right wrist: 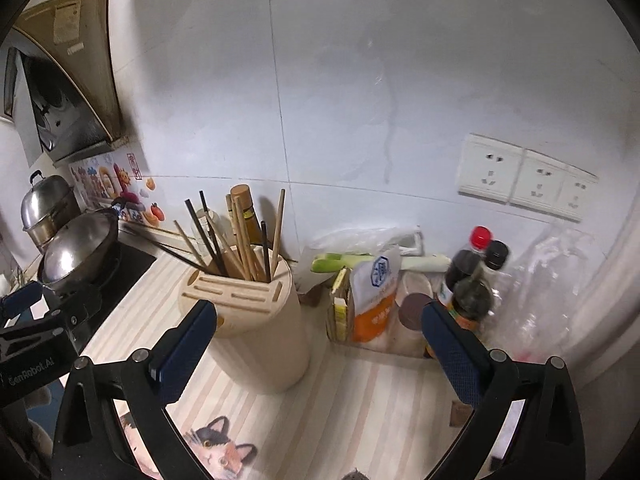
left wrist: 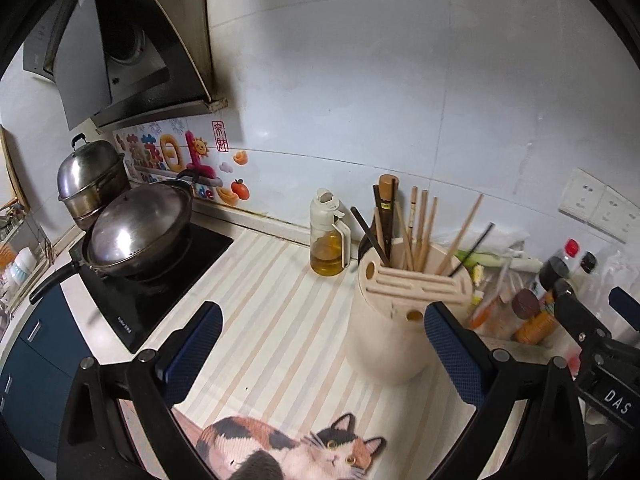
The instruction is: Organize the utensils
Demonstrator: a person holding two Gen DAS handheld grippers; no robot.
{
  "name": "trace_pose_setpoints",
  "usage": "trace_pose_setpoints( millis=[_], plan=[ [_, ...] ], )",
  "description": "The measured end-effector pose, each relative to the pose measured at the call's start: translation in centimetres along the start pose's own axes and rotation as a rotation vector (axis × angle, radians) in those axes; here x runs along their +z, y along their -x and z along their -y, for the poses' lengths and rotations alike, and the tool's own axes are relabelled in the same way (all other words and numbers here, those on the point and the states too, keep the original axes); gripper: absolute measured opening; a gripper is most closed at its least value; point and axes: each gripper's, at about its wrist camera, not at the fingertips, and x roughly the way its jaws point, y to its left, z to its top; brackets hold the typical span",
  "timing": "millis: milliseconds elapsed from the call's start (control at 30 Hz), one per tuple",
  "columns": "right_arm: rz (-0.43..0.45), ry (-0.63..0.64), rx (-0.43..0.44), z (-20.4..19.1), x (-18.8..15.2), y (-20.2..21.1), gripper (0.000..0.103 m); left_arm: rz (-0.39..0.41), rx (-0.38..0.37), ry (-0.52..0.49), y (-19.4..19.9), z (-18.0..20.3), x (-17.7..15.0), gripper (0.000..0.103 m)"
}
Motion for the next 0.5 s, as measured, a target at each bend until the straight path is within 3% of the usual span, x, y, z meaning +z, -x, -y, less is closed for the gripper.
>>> trace_pose_setpoints(
  millis=[233, 500],
  plan=[
    [0.062, -0.027, -0.066, -0.5, -2.9, 8.8, 0.103, 0.063, -0.049, -0.043, 7.2, -1.9, -2.6, 0.103],
    [0.123, -0.070, -0.159, -5.0, -7.9, 20.5, 0.103, 0.105, -0.126, -0.111, 15.9, -6.5, -6.5, 0.103]
  ],
)
